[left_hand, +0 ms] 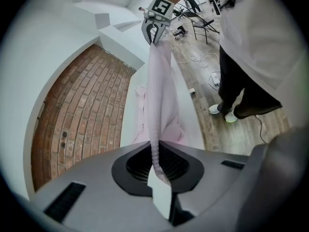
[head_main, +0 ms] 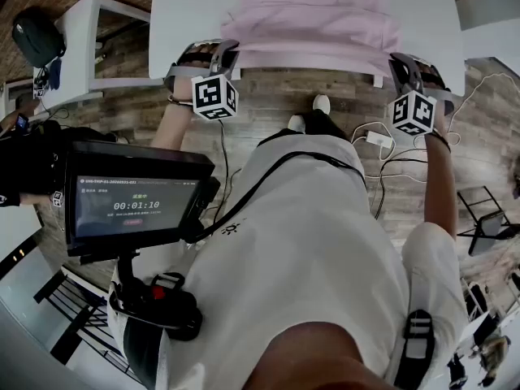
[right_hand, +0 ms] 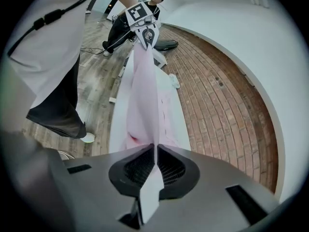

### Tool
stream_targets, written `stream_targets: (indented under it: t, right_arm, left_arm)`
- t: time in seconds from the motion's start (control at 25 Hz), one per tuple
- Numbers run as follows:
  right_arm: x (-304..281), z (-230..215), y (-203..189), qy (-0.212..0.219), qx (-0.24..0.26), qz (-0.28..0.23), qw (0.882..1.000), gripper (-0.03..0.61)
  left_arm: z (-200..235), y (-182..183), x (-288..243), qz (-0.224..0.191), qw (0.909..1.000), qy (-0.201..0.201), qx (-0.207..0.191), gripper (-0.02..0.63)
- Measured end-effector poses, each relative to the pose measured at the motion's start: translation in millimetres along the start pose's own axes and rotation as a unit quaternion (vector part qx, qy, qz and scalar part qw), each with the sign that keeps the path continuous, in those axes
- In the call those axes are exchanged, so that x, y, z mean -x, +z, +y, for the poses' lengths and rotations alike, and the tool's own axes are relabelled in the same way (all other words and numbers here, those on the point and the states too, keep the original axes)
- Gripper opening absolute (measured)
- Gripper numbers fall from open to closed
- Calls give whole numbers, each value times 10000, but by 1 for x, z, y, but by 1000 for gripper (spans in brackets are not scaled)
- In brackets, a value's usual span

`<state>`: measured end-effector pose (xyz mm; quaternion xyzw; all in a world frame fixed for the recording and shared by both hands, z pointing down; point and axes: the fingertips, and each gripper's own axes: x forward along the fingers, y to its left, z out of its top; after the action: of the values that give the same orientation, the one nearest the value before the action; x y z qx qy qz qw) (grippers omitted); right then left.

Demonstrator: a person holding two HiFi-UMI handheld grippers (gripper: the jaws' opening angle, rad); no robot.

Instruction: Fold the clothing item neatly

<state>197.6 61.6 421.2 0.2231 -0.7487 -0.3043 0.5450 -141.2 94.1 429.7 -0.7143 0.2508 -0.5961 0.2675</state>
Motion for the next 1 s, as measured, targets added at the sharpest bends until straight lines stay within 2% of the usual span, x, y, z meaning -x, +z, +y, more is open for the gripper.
stream_targets:
  t: [0.24, 0.52, 0.64, 1.0]
  right_arm:
    - [-20, -51, -1, -172, 310, 9, 9994, 23]
    - [-110, -121, -34, 93, 463, -48, 9989, 23]
    - [-148, -127, -43, 339, 467, -78, 9983, 23]
    - [-242, -140, -62, 926, 502, -183, 9943, 23]
  left_arm:
    - [56, -8, -16, 125, 9988, 45, -479, 28]
    - [133, -15, -105, 342, 9966, -125, -740, 28]
    - [140, -24, -143, 452, 9952, -349, -795, 28]
    - [154, -52, -238, 820, 9915, -847, -541, 28]
